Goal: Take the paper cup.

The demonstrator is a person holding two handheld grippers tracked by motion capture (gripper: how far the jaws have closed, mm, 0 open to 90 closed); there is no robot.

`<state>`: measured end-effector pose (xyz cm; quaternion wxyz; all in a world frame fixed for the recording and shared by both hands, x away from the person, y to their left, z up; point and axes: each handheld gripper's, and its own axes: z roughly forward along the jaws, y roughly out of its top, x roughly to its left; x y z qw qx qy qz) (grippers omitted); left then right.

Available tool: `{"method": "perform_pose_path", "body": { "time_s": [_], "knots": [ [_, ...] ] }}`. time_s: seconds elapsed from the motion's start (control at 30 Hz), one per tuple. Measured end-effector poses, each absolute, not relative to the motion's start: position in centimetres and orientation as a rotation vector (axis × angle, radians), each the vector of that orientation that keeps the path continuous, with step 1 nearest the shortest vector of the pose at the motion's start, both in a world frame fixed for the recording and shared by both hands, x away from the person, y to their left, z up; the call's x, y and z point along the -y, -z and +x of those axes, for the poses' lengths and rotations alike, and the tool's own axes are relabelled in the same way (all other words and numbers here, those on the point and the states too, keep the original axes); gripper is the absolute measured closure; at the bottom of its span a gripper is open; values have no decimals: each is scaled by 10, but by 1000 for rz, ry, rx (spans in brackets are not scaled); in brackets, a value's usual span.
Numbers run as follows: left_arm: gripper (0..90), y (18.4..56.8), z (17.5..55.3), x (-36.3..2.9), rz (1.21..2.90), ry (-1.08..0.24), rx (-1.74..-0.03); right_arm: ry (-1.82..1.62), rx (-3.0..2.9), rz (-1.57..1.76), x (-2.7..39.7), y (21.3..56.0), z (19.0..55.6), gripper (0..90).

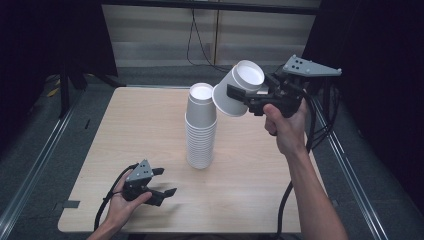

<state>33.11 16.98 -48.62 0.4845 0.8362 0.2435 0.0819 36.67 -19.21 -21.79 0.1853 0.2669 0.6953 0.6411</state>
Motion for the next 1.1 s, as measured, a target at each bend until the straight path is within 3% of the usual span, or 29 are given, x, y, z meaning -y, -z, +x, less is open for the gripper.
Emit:
{"method": "perform_pose_path", "body": {
  "time_s": [1.1],
  "knots": [
    [159, 437, 342, -125, 1955, -206, -438, -1771, -2181, 909, 195, 335, 360, 214]
  ]
}}
